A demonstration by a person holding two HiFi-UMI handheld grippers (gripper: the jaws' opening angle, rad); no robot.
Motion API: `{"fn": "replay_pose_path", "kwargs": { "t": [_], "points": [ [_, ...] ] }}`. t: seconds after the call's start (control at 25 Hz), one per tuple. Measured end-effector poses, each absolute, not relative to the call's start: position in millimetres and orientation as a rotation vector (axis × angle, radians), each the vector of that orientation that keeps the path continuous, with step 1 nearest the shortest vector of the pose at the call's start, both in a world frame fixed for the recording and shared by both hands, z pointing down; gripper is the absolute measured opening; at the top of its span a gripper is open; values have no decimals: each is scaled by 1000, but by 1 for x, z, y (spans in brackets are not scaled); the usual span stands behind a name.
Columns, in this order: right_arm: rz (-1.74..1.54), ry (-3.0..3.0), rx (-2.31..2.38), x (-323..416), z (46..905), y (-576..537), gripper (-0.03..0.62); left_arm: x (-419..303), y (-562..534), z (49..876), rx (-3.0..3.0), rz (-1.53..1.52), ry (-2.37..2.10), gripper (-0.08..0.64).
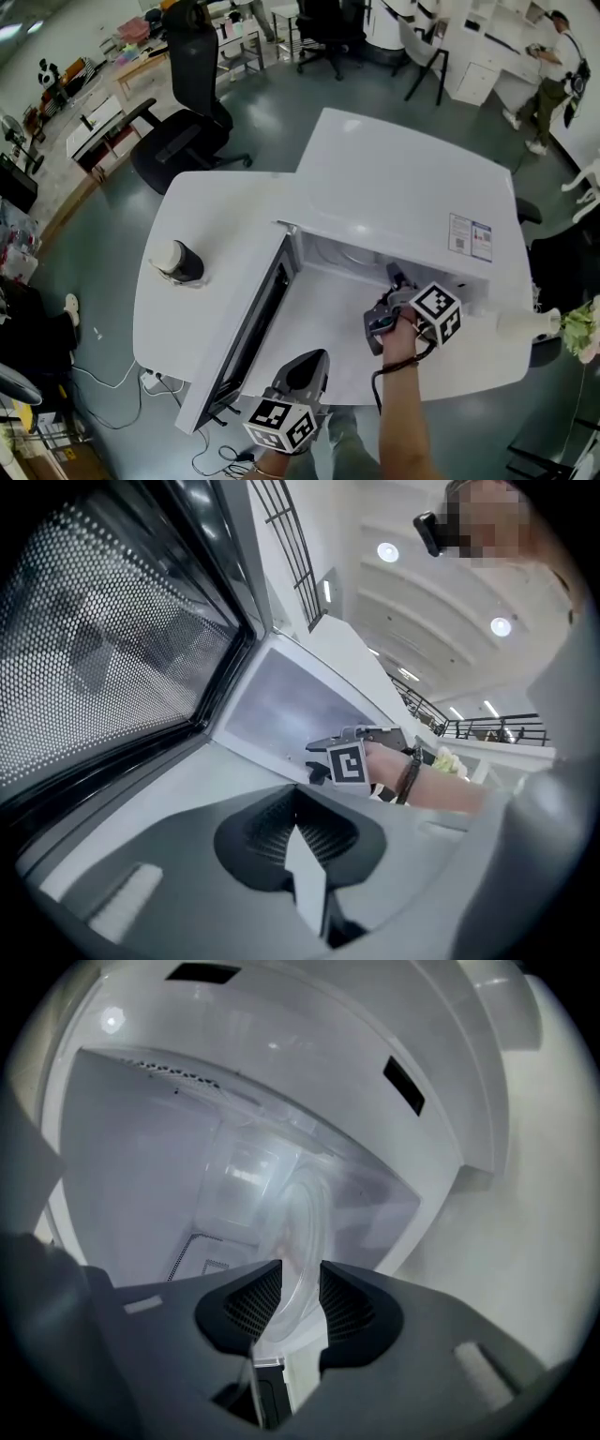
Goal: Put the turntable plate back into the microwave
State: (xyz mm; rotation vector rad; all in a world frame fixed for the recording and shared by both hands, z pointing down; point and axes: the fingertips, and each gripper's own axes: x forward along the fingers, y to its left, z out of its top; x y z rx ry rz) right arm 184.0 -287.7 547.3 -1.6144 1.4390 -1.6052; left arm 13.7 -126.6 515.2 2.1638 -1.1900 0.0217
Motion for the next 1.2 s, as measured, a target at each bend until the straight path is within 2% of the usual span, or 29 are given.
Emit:
{"fn": "replay_pose_path", "kwargs": {
  "t": [1.2],
  "points": [
    [-1612,1463,-1587,185,551,-272,106,13,-104,511,2161,19,-1223,0]
  ]
}}
